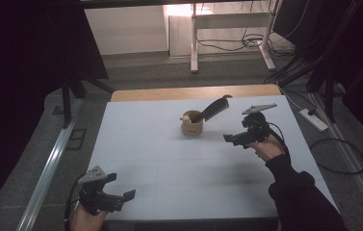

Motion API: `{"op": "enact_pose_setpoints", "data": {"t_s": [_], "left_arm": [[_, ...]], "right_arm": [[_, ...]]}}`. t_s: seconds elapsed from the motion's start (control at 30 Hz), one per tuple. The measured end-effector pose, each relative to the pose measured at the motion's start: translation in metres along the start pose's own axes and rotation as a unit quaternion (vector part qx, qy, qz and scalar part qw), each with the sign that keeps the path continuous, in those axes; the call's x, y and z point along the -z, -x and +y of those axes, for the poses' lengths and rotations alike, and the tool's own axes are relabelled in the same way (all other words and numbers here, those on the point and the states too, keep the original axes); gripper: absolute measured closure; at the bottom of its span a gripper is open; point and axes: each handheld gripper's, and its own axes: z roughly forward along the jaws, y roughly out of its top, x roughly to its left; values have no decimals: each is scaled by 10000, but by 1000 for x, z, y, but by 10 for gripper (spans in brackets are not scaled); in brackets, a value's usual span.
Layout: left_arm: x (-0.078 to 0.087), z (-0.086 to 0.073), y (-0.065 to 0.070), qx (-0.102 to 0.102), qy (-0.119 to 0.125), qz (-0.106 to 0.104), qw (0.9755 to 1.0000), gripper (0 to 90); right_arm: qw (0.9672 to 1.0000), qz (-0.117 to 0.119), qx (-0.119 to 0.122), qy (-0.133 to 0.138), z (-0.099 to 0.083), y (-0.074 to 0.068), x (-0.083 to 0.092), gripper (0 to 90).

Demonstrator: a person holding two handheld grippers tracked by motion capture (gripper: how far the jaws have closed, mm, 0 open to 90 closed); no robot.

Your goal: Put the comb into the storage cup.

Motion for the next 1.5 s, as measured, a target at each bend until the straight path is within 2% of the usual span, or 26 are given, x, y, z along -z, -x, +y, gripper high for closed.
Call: {"op": "enact_pose_setpoints", "data": {"t_s": [0.17, 0.47, 0.9, 1.5], "left_arm": [[0, 0, 0, -3, 1, 6, 10000, 0], [0, 0, 0, 2, 2, 10, 10000, 0], [0, 0, 0, -1, 16, 33, 10000, 0], [2, 0, 1, -22, 67, 69, 10000, 0]], "right_arm": [[9999, -64, 100, -12, -7, -2, 3, 2], [9997, -43, 221, -27, -17, -8, 10, 0], [9994, -94, 343, 59, -32, -15, 21, 0], [9996, -97, 234, 127, -56, -15, 40, 0]]}}
